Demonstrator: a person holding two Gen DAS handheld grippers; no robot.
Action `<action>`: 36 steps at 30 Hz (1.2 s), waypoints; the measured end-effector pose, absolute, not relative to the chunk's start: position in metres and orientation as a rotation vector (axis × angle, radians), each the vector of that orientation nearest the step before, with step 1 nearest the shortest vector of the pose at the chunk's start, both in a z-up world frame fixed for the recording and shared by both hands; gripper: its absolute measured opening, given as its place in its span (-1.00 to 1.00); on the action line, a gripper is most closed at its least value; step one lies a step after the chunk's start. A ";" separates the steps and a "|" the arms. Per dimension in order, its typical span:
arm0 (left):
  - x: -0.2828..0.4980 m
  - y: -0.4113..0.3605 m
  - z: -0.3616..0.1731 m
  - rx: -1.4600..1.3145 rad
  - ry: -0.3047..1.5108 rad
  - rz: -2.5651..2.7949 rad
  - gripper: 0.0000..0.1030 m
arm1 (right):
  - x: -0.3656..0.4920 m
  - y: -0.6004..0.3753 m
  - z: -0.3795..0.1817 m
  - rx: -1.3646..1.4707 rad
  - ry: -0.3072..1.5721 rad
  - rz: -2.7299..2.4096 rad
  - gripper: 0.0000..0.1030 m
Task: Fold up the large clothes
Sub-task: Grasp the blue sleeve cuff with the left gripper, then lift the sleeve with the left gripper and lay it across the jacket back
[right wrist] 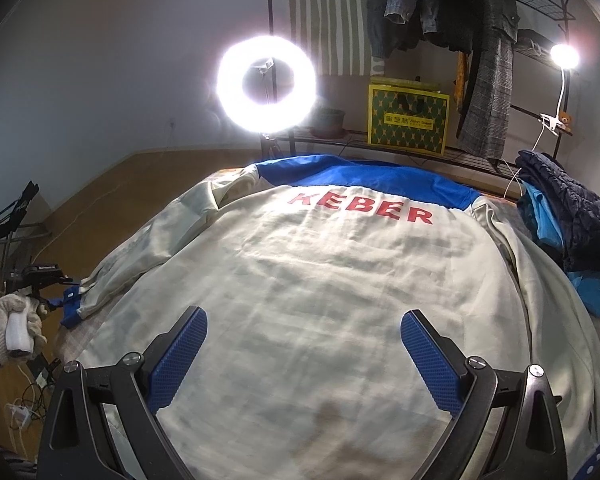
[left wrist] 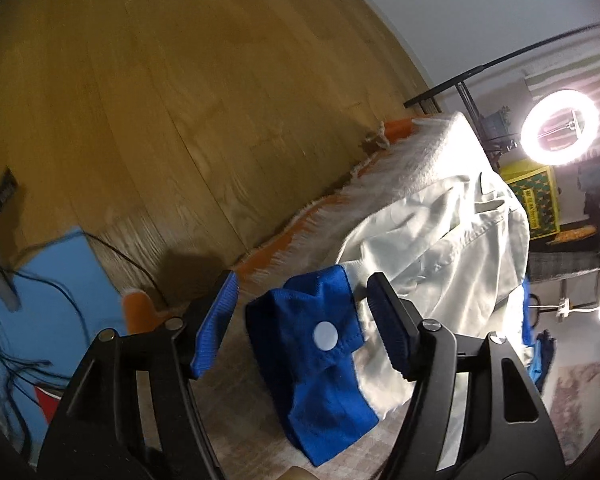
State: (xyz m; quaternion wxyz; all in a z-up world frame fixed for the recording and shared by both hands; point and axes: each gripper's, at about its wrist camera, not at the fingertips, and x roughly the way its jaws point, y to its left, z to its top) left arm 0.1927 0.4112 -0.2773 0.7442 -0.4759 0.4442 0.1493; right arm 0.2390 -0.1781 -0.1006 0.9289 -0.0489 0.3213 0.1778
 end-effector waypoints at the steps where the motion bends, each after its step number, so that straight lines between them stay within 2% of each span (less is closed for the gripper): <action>1: 0.194 0.410 -0.280 -1.058 0.968 0.308 0.33 | 0.240 -0.177 -0.101 -0.105 0.660 0.365 0.92; 2: 0.196 0.408 -0.279 -1.050 0.966 0.298 0.33 | 0.240 -0.177 -0.102 -0.107 0.662 0.365 0.92; 3: 0.198 0.406 -0.276 -1.022 0.963 0.300 0.21 | 0.241 -0.176 -0.103 -0.109 0.663 0.365 0.92; 4: 0.200 0.403 -0.271 -0.983 0.954 0.304 0.03 | 0.241 -0.176 -0.104 -0.110 0.665 0.363 0.92; 5: 0.203 0.401 -0.267 -0.945 0.955 0.304 -0.38 | 0.242 -0.175 -0.104 -0.112 0.667 0.362 0.92; 8: 0.203 0.397 -0.254 -0.888 0.918 0.300 -0.64 | 0.244 -0.174 -0.107 -0.108 0.679 0.362 0.92; 12: 0.200 0.389 -0.224 -0.780 0.869 0.295 -0.70 | 0.244 -0.170 -0.109 -0.113 0.685 0.377 0.90; 22: 0.185 0.365 -0.112 -0.540 0.642 0.277 -0.73 | 0.254 -0.166 -0.125 -0.050 0.812 0.495 0.20; 29: 0.173 0.302 -0.032 -0.292 0.490 0.185 -0.74 | 0.254 -0.159 -0.130 -0.045 0.857 0.546 0.05; 36: 0.155 0.187 -0.038 -0.078 0.567 -0.022 -0.74 | 0.259 -0.167 -0.131 0.005 0.890 0.559 0.05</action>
